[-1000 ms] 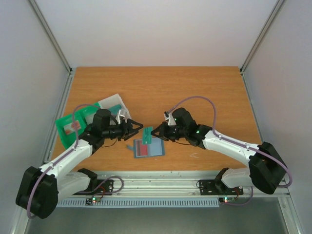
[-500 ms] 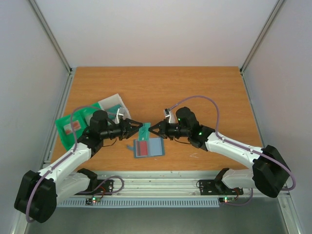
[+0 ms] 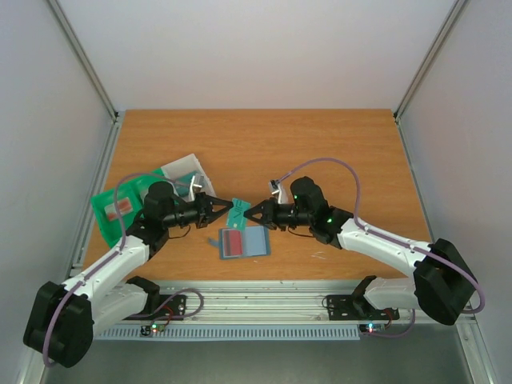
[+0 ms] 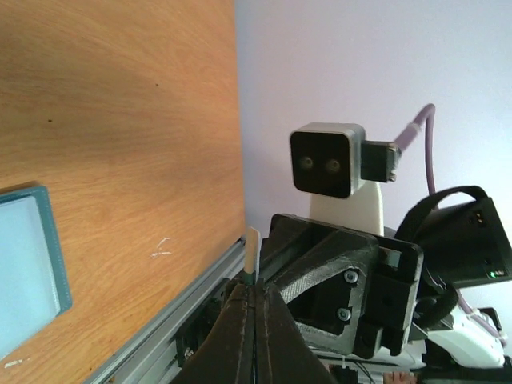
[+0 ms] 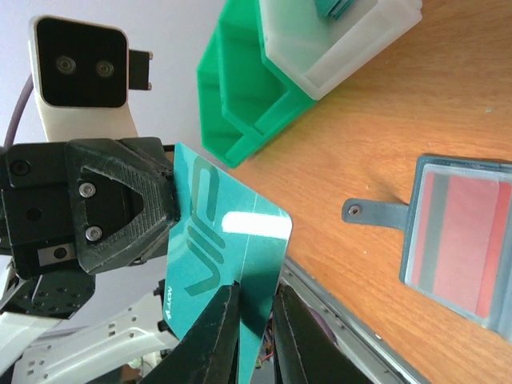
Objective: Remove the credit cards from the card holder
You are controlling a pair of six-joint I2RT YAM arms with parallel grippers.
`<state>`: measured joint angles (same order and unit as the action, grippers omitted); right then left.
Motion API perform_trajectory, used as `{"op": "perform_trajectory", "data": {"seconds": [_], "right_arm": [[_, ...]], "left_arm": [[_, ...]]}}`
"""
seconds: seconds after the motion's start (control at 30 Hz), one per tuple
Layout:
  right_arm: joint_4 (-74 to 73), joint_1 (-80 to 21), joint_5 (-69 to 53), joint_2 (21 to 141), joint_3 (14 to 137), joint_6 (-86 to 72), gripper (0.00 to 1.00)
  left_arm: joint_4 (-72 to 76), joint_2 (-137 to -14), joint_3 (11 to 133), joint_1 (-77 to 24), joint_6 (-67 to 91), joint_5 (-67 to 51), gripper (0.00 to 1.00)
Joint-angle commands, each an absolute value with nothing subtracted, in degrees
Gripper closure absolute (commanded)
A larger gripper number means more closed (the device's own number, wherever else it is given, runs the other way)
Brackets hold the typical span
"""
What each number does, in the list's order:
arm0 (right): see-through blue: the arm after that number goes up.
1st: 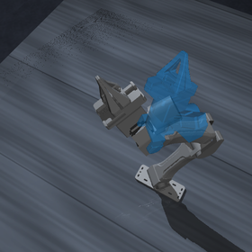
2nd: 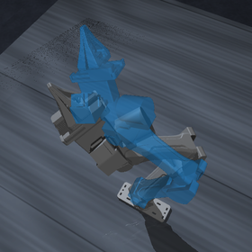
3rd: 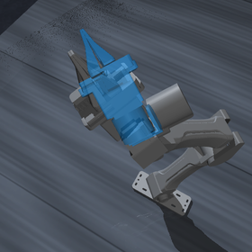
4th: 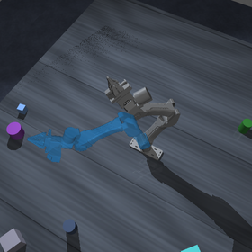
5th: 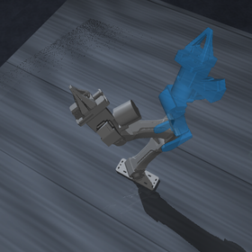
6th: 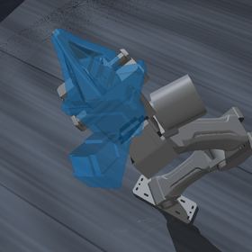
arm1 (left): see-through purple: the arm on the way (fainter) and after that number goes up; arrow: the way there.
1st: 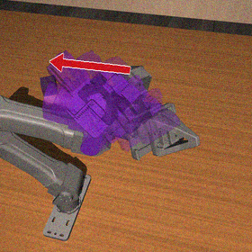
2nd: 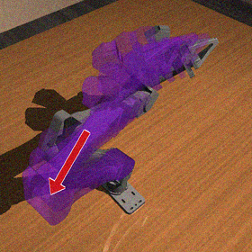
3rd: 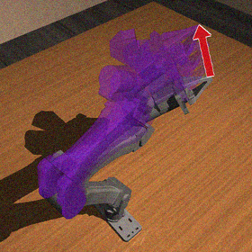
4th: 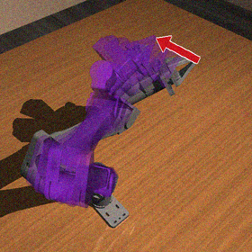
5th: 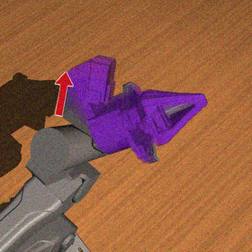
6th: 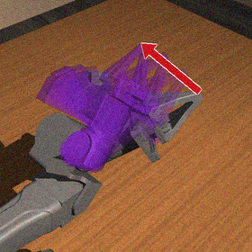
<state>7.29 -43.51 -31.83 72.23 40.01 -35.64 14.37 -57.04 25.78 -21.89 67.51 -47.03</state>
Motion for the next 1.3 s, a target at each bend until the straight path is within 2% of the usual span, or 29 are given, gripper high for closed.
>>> {"op": "perform_trajectory", "data": {"seconds": [0.0, 0.33, 0.57, 0.67, 0.8, 1.17, 1.27], "right_arm": [[7.08, -44.04, -33.66, 69.96, 40.95, -31.21, 0.84], [-14.3, -43.06, -36.0, 66.79, 49.38, -12.34, 0.57], [-25.2, -42.67, -40.22, 67.4, 55.68, -3.54, 0.44], [-28.66, -42.57, -41.27, 69.0, 58.62, -1.45, 0.41], [-29.0, -42.59, -44.89, 70.08, 60.43, -0.89, 0.42], [-28.13, -42.58, -52.81, 74.33, 63.16, -0.9, 0.66], [-28.06, -42.7, -53.33, 75.02, 63.41, -0.89, 0.66]], "left_arm": [[22.2, -57.01, 25.28, -22.52, 67.61, -51.55, 0.99], [18.48, -55.79, 27.8, -22.51, 63.68, -59.54, 1.0], [-4.4, -51.36, 34.45, -22.51, 49.61, -61.86, 1.0], [-10.72, -50.83, 36.94, -22.5, 44.1, -64.08, 1.0], [-16.69, -50.32, 39.05, -22.51, 39.41, -66.24, 1.0], [-21.66, -50.96, 40.94, -22.5, 34.2, -68.91, 1.0], [-20.97, -51.52, 40.7, -22.5, 33.97, -69.63, 1.0]]}}
